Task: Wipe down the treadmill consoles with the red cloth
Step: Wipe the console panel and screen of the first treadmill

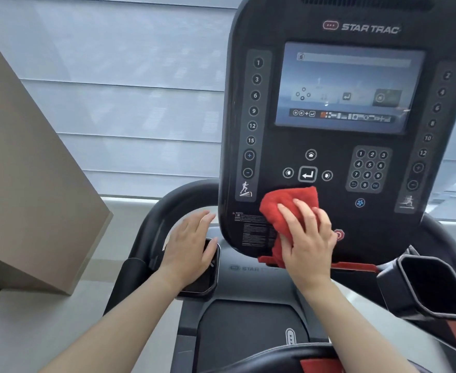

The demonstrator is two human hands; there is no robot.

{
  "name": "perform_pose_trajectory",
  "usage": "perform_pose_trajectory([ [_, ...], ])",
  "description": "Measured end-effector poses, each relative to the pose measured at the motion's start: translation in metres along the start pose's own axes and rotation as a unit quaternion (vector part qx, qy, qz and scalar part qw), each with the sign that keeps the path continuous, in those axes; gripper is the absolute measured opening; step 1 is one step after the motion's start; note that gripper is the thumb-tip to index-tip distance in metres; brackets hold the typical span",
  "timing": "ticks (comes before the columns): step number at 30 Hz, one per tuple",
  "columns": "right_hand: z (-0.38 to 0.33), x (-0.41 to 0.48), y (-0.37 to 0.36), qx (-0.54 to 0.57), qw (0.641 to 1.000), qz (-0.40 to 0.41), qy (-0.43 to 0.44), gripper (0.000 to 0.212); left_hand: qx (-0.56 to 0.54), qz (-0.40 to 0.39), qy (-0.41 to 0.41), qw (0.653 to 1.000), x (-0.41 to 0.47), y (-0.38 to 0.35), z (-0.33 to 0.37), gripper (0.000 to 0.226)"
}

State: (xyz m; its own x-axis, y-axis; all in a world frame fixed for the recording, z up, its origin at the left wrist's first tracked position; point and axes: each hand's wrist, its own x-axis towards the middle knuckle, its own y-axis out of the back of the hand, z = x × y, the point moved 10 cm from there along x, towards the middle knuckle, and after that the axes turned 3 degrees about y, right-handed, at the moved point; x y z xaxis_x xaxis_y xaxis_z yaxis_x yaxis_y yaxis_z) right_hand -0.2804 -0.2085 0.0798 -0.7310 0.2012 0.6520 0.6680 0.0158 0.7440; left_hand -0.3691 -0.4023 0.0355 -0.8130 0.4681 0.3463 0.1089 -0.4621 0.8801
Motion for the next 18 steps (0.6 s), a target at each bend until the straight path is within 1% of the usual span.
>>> perform_pose_trajectory([
  [2,0.02,-0.006,0.004,-0.012,1.0,0.005,-0.015,0.045,-0.013,0.011,0.0,1.0,0.005,0.007,0.014,0.054],
  [5,0.049,-0.013,0.012,-0.001,0.998,0.014,-0.063,0.044,-0.033,0.019,0.016,0.999,0.007,0.011,0.028,0.057],
  [7,0.056,-0.016,0.014,0.015,0.996,0.015,-0.086,0.044,-0.036,0.011,0.012,0.999,0.005,0.008,0.038,0.058],
  [8,0.055,-0.016,0.014,0.019,0.996,0.015,-0.083,0.043,-0.032,0.009,0.008,0.999,0.004,0.006,0.043,0.058],
  [10,0.043,-0.017,0.01,0.019,0.999,0.003,-0.03,0.045,-0.024,0.004,-0.005,1.0,0.0,0.001,0.055,0.059],
  [13,0.027,-0.02,0.003,0.009,0.995,-0.033,0.094,0.048,-0.007,-0.013,-0.03,0.999,-0.004,-0.014,0.073,0.061],
  [15,0.034,-0.021,0.005,-0.006,0.992,-0.041,0.12,0.049,0.006,-0.029,-0.039,0.999,-0.007,-0.026,0.085,0.062],
  [18,0.062,-0.026,0.012,-0.027,0.993,-0.04,0.109,0.053,0.021,-0.055,-0.03,0.998,-0.01,-0.046,0.101,0.062],
])
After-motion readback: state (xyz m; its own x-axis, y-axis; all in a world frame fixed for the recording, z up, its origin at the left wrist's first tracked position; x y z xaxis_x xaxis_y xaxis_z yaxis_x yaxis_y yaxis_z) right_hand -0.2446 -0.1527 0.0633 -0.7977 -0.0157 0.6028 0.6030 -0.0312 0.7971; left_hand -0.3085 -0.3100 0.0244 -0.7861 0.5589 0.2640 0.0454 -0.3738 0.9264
